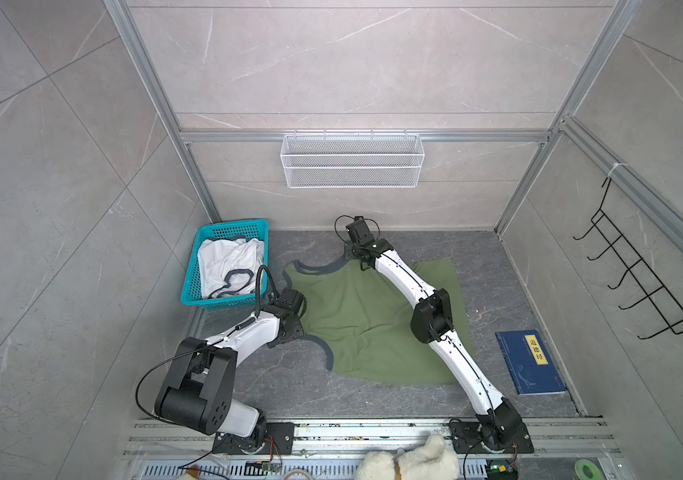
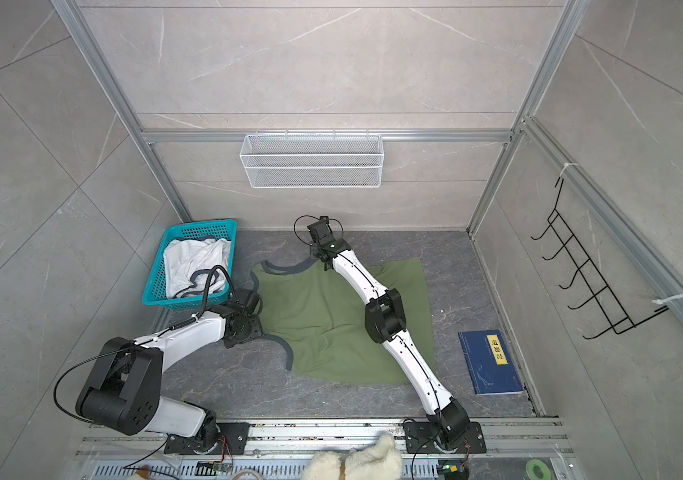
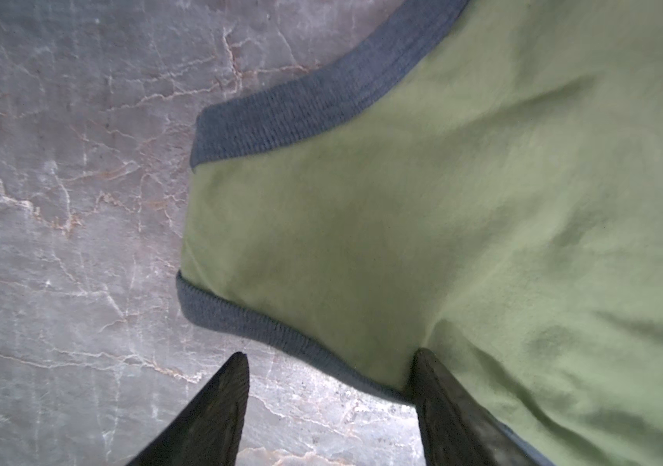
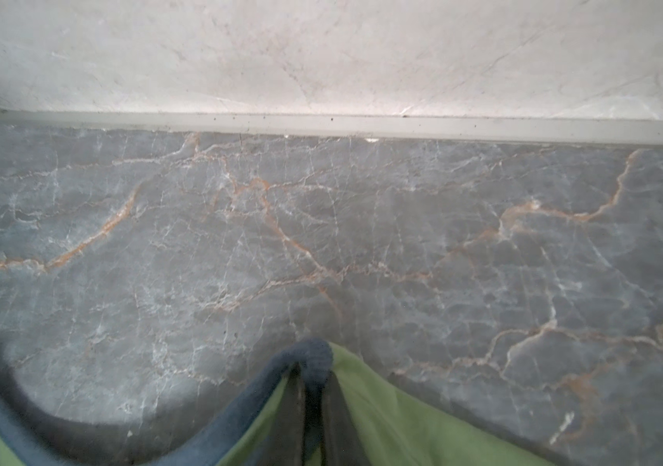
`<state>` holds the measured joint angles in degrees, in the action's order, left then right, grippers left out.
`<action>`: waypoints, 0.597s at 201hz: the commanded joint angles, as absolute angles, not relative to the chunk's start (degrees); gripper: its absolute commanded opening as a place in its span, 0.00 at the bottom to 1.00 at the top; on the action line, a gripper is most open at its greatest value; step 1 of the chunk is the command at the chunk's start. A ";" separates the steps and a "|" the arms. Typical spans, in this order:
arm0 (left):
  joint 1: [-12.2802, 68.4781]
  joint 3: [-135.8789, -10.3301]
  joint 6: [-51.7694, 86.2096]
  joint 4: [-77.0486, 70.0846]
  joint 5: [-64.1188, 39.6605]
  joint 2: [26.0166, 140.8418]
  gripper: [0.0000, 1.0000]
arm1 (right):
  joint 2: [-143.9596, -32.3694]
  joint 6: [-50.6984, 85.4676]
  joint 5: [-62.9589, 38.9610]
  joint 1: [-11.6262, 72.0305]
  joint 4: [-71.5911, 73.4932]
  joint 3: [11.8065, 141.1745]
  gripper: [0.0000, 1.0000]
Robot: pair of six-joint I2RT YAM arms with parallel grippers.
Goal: Fold and stack tank tops
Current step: Smooth out the tank top at the center of the table.
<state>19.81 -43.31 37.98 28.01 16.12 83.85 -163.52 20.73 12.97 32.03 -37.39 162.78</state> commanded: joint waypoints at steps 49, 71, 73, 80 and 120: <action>19.51 -45.70 37.35 29.80 16.08 84.51 0.68 | -163.29 21.20 6.37 29.33 -33.58 165.07 0.36; 19.60 -46.52 37.03 30.47 14.98 82.89 0.68 | -160.88 19.94 6.91 29.27 -37.54 165.16 0.55; 19.64 -46.65 36.94 30.53 14.67 82.58 0.68 | -160.61 19.82 7.18 29.27 -38.19 165.17 0.55; 19.93 -47.36 36.59 30.66 13.68 81.62 0.68 | -159.47 19.48 8.31 29.19 -40.25 164.92 0.57; 27.24 -58.28 33.08 31.93 10.68 82.47 0.68 | -149.65 20.90 14.65 27.20 -48.58 153.98 0.58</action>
<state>22.13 -50.13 36.67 31.73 13.26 82.85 -159.30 20.10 10.61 28.91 -42.26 160.57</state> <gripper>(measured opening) 0.683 0.580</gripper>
